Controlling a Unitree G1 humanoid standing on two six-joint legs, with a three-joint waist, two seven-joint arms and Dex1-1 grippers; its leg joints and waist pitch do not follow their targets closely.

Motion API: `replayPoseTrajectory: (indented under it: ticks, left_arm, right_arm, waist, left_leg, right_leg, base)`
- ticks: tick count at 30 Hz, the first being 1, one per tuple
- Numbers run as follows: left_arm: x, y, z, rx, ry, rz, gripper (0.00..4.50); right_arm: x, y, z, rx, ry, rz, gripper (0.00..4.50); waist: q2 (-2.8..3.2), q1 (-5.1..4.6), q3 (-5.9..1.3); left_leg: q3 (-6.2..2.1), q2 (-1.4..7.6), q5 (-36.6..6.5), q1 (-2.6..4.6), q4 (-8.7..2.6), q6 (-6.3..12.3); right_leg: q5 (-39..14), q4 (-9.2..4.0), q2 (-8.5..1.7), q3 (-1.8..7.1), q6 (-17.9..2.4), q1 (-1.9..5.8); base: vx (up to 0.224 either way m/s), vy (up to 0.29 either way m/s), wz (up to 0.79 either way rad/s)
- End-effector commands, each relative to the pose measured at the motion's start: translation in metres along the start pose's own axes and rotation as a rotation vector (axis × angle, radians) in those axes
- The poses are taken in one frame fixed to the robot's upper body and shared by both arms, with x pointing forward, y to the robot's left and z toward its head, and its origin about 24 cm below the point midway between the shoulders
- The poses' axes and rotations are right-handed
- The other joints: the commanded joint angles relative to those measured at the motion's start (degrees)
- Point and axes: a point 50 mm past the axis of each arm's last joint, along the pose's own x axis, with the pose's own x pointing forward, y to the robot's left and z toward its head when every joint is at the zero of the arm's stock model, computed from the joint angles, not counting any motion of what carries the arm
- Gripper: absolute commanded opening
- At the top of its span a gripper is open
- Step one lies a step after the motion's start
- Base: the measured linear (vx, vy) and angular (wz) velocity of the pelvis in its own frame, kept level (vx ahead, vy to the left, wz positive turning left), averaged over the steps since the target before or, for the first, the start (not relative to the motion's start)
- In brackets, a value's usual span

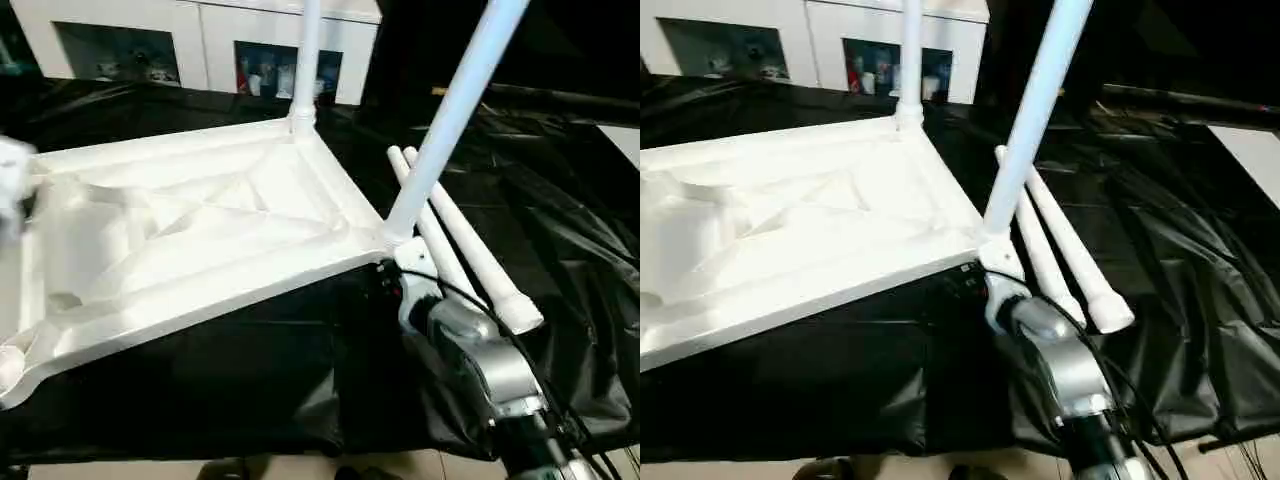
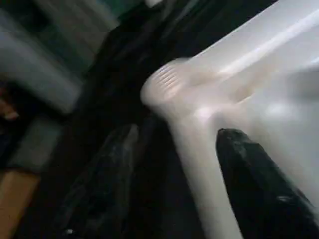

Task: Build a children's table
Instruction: Rotate leg to tighten, then rotate table base

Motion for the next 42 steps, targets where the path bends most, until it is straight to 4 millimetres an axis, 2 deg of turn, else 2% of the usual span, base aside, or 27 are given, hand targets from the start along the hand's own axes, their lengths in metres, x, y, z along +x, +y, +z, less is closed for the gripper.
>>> replayPoseTrajectory:
  ticks: [1,3,4,7,8,15,17,19,21,22,23,25,27,28,29,30,31,35,37,39,42]
  left_arm:
    - [-0.001,0.006,-0.011,0.025,0.045,0.012,3.14]
    - [-0.001,0.008,-0.017,0.044,0.069,0.017,3.4]
    - [-0.001,0.009,-0.02,0.055,0.079,0.017,3.5]
    - [-0.002,0.009,-0.026,0.057,0.101,0.011,3.6]
    - [-0.002,0.006,-0.03,0.06,0.123,-0.023,3.85]
    - [-0.005,-0.018,-0.05,0.094,0.224,-0.255,4.36]
    - [-0.007,-0.023,-0.053,0.115,0.251,-0.328,4.46]
    - [-0.009,-0.026,-0.055,0.122,0.264,-0.376,4.46]
    - [-0.013,-0.033,-0.058,0.15,0.279,-0.48,4.46]
    - [-0.013,-0.033,-0.058,0.15,0.279,-0.48,4.46]
    - [-0.018,-0.039,-0.061,0.169,0.299,-0.573,4.46]
    - [-0.022,-0.041,-0.064,0.174,0.314,-0.62,4.46]
    - [-0.032,-0.044,-0.069,0.217,0.346,-0.721,4.46]
    - [-0.036,-0.045,-0.07,0.239,0.355,-0.76,4.46]
    - [-0.044,-0.049,-0.072,0.263,0.364,-0.833,4.46]
    - [-0.047,-0.051,-0.072,0.265,0.366,-0.861,4.46]
    - [-0.051,-0.055,-0.07,0.262,0.35,-0.908,4.46]
    - [-0.068,-0.069,-0.066,0.26,0.298,-1.074,4.46]
    - [-0.071,-0.071,-0.064,0.269,0.277,-1.105,4.46]
    - [-0.078,-0.075,-0.059,0.261,0.254,-1.163,4.46]
    - [-0.088,-0.079,-0.052,0.249,0.215,-1.237,4.46]
  right_arm:
    - [0.003,-0.004,-0.005,-0.009,0.036,-0.02,3.92]
    - [0.005,-0.002,-0.006,-0.015,0.041,-0.013,3.92]
    - [0.007,-0.002,-0.006,-0.019,0.043,-0.012,3.92]
    - [0.009,-0.001,-0.005,-0.018,0.041,-0.009,3.92]
    - [0.01,0.0,-0.005,-0.018,0.039,-0.004,3.92]
    - [0.017,0.001,-0.004,-0.027,0.033,0.022,3.92]
    - [0.019,0.003,-0.004,-0.031,0.03,0.042,3.92]
    - [0.021,0.005,-0.003,-0.034,0.023,0.062,3.92]
    - [0.023,0.009,-0.002,-0.037,0.011,0.099,3.92]
    - [0.023,0.009,-0.002,-0.037,0.011,0.099,3.92]
    - [0.026,0.013,0.0,-0.042,-0.005,0.134,3.92]
    - [0.027,0.015,0.001,-0.049,-0.014,0.152,3.92]
    - [0.03,0.02,0.003,-0.064,-0.031,0.19,3.92]
    - [0.032,0.021,0.004,-0.071,-0.038,0.202,3.92]
    - [0.034,0.022,0.006,-0.075,-0.045,0.215,3.92]
    - [0.034,0.022,0.007,-0.077,-0.048,0.221,3.92]
    - [0.035,0.023,0.008,-0.08,-0.053,0.229,3.92]
    - [0.038,0.026,0.009,-0.095,-0.062,0.26,3.92]
    - [0.038,0.027,0.009,-0.098,-0.063,0.264,3.92]
    - [0.04,0.028,0.009,-0.103,-0.069,0.274,3.92]
    - [0.041,0.03,0.009,-0.107,-0.074,0.288,3.92]
  waist:
    - [1.91,0.04,-4.06]
    - [1.92,0.03,-4.04]
    - [2.02,0.06,-4.0]
    - [2.07,0.18,-4.0]
    - [2.06,0.21,-3.99]
    - [1.92,0.18,-4.0]
    - [2.0,0.15,-3.77]
    - [2.03,0.3,-3.77]
    - [2.15,0.28,-3.68]
    - [2.18,0.43,-3.76]
    - [2.15,0.55,-3.63]
    - [2.03,0.47,-3.53]
    - [1.99,0.29,-3.32]
    - [1.87,0.18,-3.28]
    - [1.85,0.0,-3.24]
    - [1.88,-0.07,-3.22]
    - [1.63,-0.15,-3.29]
    - [1.78,-0.12,-3.2]
    - [1.9,-0.14,-3.12]
    - [1.94,-0.11,-3.18]
    - [1.82,-0.33,-3.31]
  left_leg:
    - [-1.4,2.18,-13.8,1.58,-4.1,-1.87]
    - [-1.44,2.26,-14.4,1.63,-4.18,-2.31]
    - [-1.37,2.27,-14.8,1.8,-4.16,-2.36]
    - [-1.49,2.33,-15.2,1.82,-4.31,-2.78]
    - [-1.5,2.35,-15.7,1.85,-4.33,-2.96]
    - [-1.55,2.33,-16.7,1.87,-4.36,-3.19]
    - [-1.55,2.37,-17.5,1.94,-4.43,-3.09]
    - [-1.59,2.45,-18.6,2.12,-4.48,-3.11]
    - [-1.67,2.51,-19.0,1.96,-4.59,-3.19]
    - [-1.58,2.55,-19.3,2.25,-4.56,-3.21]
    - [-1.7,2.6,-19.9,2.11,-4.66,-3.28]
    - [-1.83,2.65,-21.1,2.08,-4.79,-3.44]
    - [-1.95,2.71,-22.3,2.03,-4.95,-3.42]
    - [-1.95,2.87,-23.1,2.17,-4.88,-3.43]
    - [-2.04,2.8,-23.3,2.07,-4.94,-3.21]
    - [-2.03,2.84,-23.3,2.12,-4.97,-3.14]
    - [-1.9,2.72,-23.1,2.23,-4.91,-2.86]
    - [-1.85,2.73,-22.8,2.16,-4.95,-2.37]
    - [-1.75,2.54,-23.7,2.32,-4.94,-2.26]
    - [-1.93,2.65,-24.4,2.36,-5.01,-2.52]
    - [-1.85,2.53,-24.8,2.36,-4.98,-2.43]
  right_leg:
    - [-10.8,-3.11,-3.94,3.11,-8.2,2.23]
    - [-10.9,-3.11,-3.96,3.1,-8.6,2.24]
    - [-10.6,-3.14,-3.92,3.13,-8.8,2.0]
    - [-10.0,-3.02,-3.95,3.09,-9.0,2.1]
    - [-10.0,-3.03,-3.98,3.09,-9.1,2.09]
    - [-11.1,-3.18,-4.29,3.21,-9.8,2.15]
    - [-12.3,-3.31,-4.23,3.24,-9.9,2.0]
    - [-14.3,-3.54,-4.47,3.3,-9.6,1.89]
    - [-15.3,-3.63,-4.55,3.36,-9.5,1.87]
    - [-14.9,-3.71,-4.44,3.39,-9.7,1.74]
    - [-15.6,-3.64,-4.58,3.39,-9.7,1.82]
    - [-17.6,-3.68,-4.67,3.41,-9.6,1.81]
    - [-20.0,-3.94,-4.77,3.47,-9.5,1.79]
    - [-21.2,-4.0,-5.01,3.62,-9.4,1.5]
    - [-22.1,-4.12,-5.0,3.63,-9.5,1.6]
    - [-22.5,-4.21,-4.93,3.63,-9.5,1.6]
    - [-22.5,-4.22,-4.7,3.6,-9.5,1.54]
    - [-23.7,-4.31,-4.76,3.68,-9.4,1.53]
    - [-24.9,-4.45,-4.5,3.65,-9.2,1.33]
    - [-26.2,-4.48,-4.73,3.65,-8.9,1.4]
    - [-27.1,-4.56,-4.46,3.63,-8.6,1.4]
  base:
    - [0.0,0.0,0.0]
    - [0.0,0.0,0.0]
    - [0.0,0.0,0.0]
    - [0.0,0.0,0.0]
    - [0.0,0.0,0.0]
    - [0.0,0.0,0.0]
    - [0.0,0.0,0.0]
    - [0.0,0.0,0.0]
    - [0.0,0.0,0.0]
    - [0.0,0.0,0.0]
    - [0.0,0.0,0.0]
    - [0.0,0.0,0.0]
    - [0.0,0.0,0.0]
    - [0.0,0.0,0.0]
    - [0.0,0.0,0.0]
    - [0.0,0.0,0.0]
    - [0.0,0.0,0.0]
    - [0.0,0.0,0.0]
    - [0.0,0.0,0.0]
    - [0.0,0.0,0.0]
    - [0.0,0.0,0.0]
